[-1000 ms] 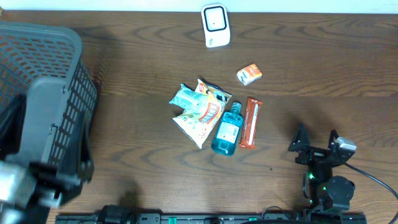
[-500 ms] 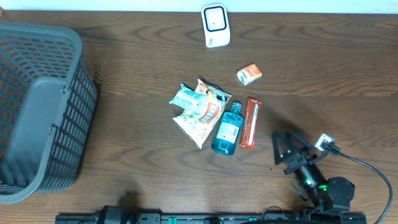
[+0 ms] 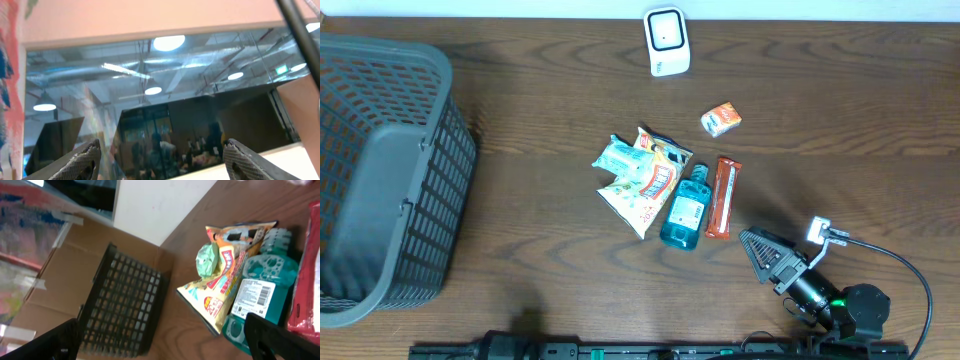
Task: Scan the item barcode
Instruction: 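Move the right gripper forward toward the orange candy bar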
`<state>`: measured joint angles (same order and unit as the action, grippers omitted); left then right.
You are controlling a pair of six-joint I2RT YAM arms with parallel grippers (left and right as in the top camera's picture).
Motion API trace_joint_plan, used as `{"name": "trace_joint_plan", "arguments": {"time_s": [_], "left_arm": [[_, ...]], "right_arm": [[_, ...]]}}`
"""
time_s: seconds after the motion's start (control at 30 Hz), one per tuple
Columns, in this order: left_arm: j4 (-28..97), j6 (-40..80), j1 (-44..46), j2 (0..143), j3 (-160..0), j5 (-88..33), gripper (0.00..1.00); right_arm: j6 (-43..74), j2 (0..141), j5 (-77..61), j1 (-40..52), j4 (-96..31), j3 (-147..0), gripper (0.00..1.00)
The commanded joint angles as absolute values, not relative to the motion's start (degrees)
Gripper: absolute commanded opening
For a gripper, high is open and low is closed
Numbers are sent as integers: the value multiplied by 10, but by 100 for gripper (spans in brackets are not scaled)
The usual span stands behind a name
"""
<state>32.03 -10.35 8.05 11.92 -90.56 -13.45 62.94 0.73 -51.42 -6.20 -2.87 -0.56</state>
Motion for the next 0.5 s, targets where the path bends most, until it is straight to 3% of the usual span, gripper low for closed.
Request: {"name": "trace_joint_plan", "arguments": {"time_s": [0.0,0.17,0.2,0.47], "left_arm": [[316,-105,82,92,-905,-142,78],[302,-105,82,51,-887,-142,80],[297,-105,82,40,-880,-142,98],[278,-105,80,3,-852,-141,98]], "right_arm": [[597,5,-548,-67,-30,-3,99],[537,5,-581,-67,-30,-3,99],[537,5,-583,-67,-30,-3,99],[528,6,-568,-67,-28,-5,99]]}}
